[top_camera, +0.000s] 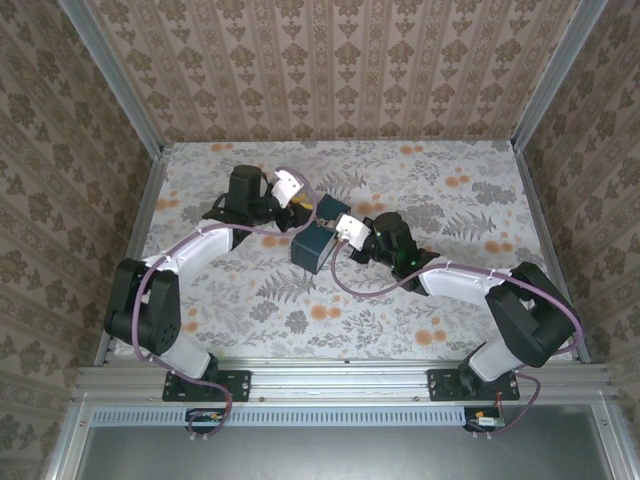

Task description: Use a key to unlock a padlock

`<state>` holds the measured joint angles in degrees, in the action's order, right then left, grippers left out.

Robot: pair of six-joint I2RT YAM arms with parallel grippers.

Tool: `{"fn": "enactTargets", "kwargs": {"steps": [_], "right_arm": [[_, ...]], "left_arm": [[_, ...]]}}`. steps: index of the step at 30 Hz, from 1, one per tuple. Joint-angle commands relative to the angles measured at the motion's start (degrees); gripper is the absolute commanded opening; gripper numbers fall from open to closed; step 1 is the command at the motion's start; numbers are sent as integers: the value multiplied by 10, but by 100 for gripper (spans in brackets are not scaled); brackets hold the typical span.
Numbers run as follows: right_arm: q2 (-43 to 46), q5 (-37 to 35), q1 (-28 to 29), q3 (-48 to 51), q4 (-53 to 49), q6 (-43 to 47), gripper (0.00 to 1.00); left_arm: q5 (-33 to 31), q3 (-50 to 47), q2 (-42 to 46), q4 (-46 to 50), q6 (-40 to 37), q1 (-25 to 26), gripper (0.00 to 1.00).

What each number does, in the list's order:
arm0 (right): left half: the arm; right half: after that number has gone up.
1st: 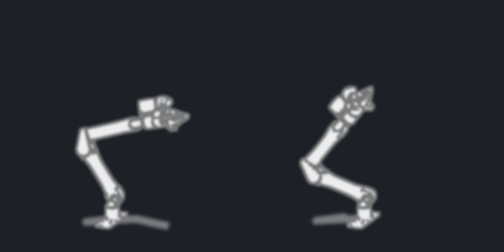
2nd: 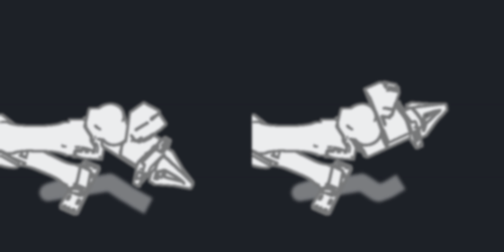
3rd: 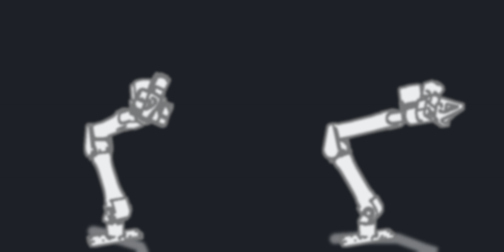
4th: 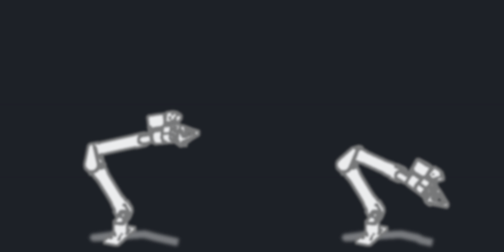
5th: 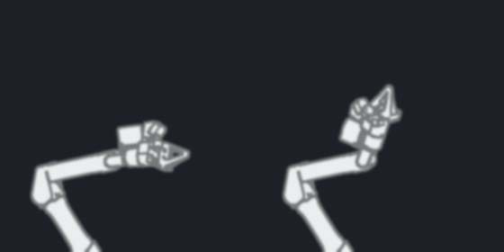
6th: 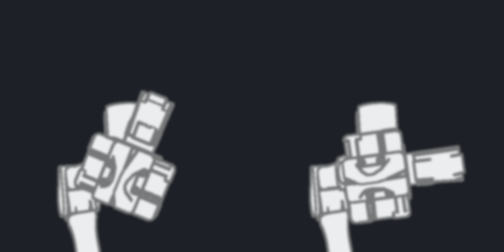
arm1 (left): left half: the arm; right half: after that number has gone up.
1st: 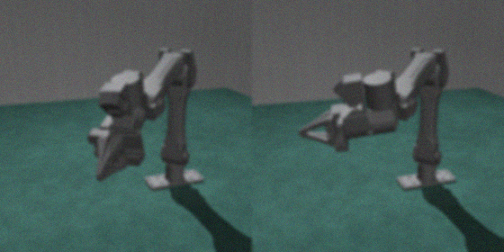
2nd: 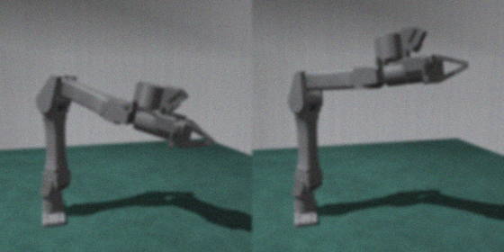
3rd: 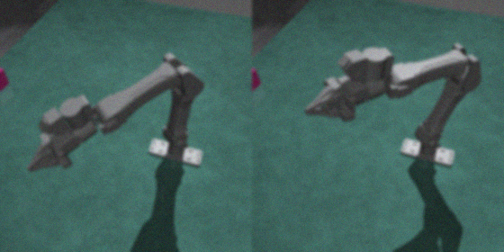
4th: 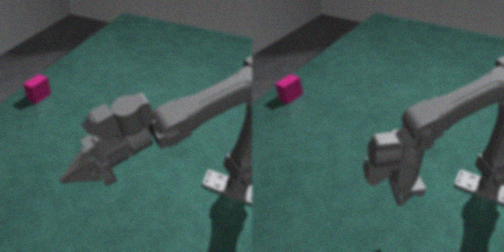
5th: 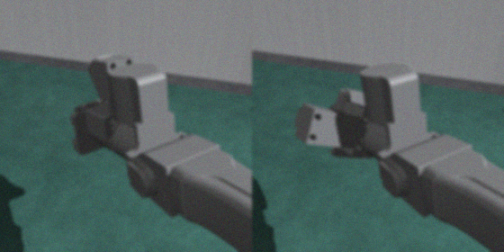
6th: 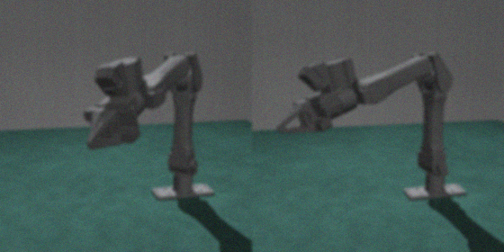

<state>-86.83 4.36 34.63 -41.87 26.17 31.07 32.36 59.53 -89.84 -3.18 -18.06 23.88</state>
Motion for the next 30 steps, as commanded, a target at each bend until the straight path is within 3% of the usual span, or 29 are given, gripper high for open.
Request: {"fn": "enactTargets", "kwargs": {"steps": [1, 12, 19, 30], "right_arm": [[21, 41, -5, -38, -46, -58, 0], [3, 108, -32, -93, -121, -182, 0], [-11, 149, -48, -134, -171, -247, 0], [-36, 228, -83, -158, -200, -462, 0]], "left_arm": [[1, 29, -18, 32, -22, -1, 44], [-27, 52, -69, 81, -11, -3, 44], [19, 65, -84, 120, -4, -11, 43], [38, 67, -81, 116, -3, -12, 42]]}}
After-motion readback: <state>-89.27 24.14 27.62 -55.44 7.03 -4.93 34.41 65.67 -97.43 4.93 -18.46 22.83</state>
